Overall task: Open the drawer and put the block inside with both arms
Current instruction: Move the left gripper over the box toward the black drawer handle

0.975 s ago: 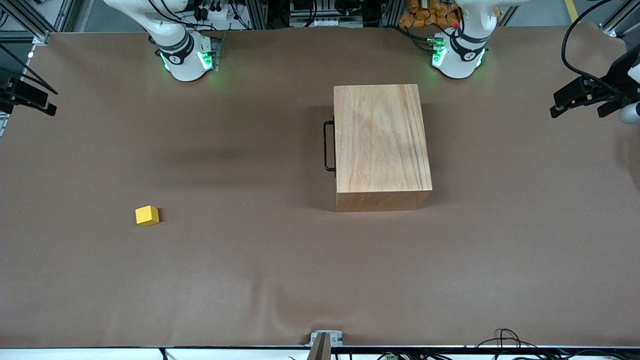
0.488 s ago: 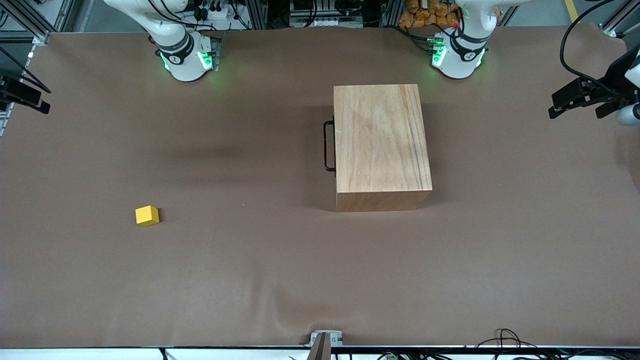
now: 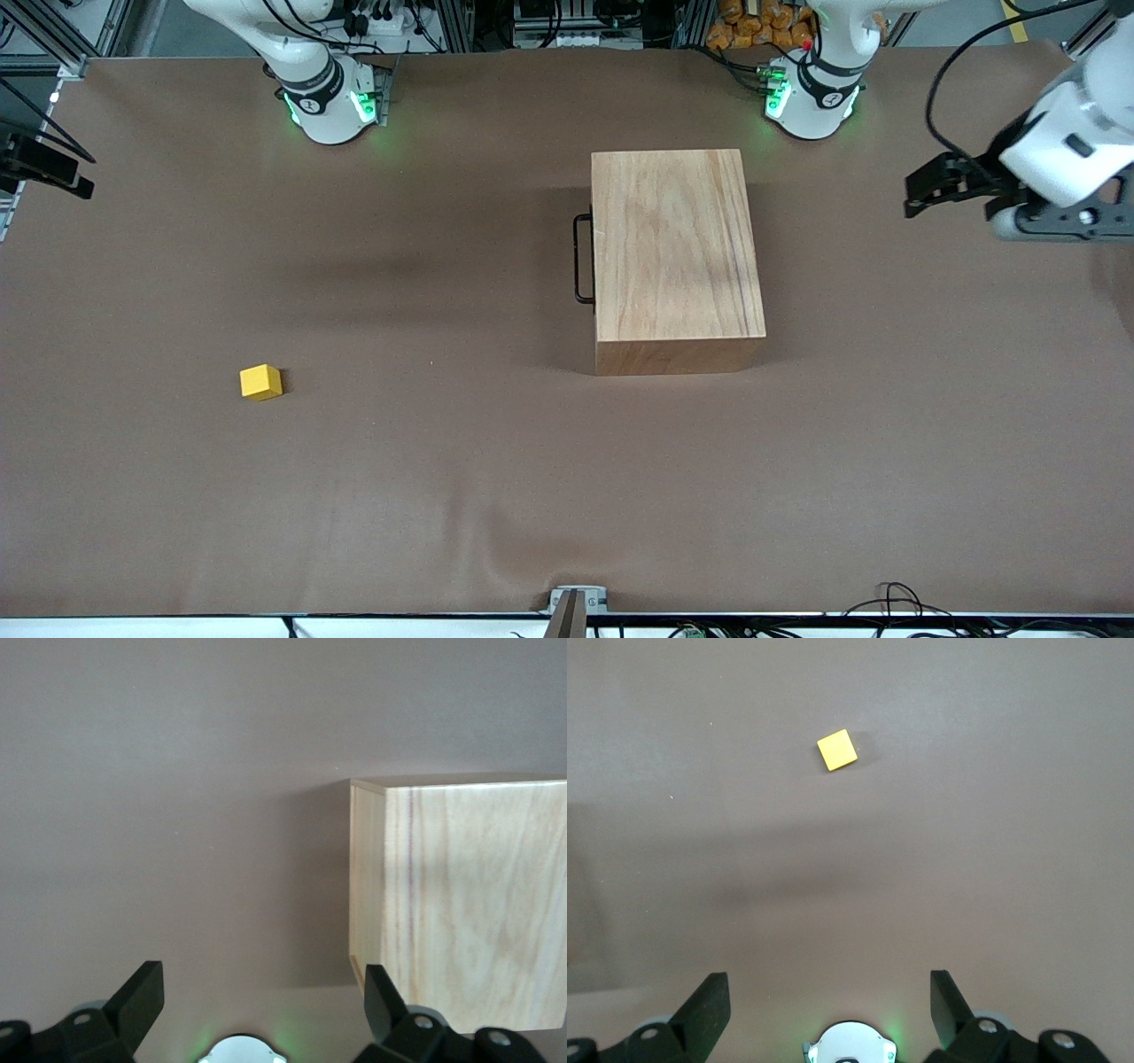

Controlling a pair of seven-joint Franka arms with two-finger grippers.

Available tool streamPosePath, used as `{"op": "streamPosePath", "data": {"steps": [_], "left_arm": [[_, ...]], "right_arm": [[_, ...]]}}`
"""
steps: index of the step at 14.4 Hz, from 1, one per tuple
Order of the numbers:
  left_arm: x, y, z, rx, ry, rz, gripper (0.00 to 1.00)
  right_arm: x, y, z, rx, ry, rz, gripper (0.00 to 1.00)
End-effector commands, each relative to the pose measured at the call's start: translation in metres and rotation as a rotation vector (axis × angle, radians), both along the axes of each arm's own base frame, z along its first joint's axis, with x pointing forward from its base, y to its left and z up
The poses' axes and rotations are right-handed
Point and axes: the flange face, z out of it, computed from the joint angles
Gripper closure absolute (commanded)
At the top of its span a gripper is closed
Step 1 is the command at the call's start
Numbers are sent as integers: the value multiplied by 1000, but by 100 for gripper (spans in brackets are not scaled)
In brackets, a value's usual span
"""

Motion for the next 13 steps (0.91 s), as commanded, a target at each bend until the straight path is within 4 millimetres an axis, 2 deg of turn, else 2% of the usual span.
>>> {"op": "streamPosePath", "data": {"steps": [1, 6, 9, 13], "left_arm": [[1, -32, -13, -5, 32, 35, 0], [-10, -128, -35, 9, 53, 130, 0], [-14, -170, -54, 16, 60, 153, 0], [-18, -230, -81, 31, 71, 216, 0]], "right_arm": [[-7, 6, -1, 0, -4, -2, 0], [1, 39, -5, 6, -21, 60, 0], [2, 43, -5, 6, -23, 70, 0], [6, 42, -21, 5, -27, 66, 0]]}}
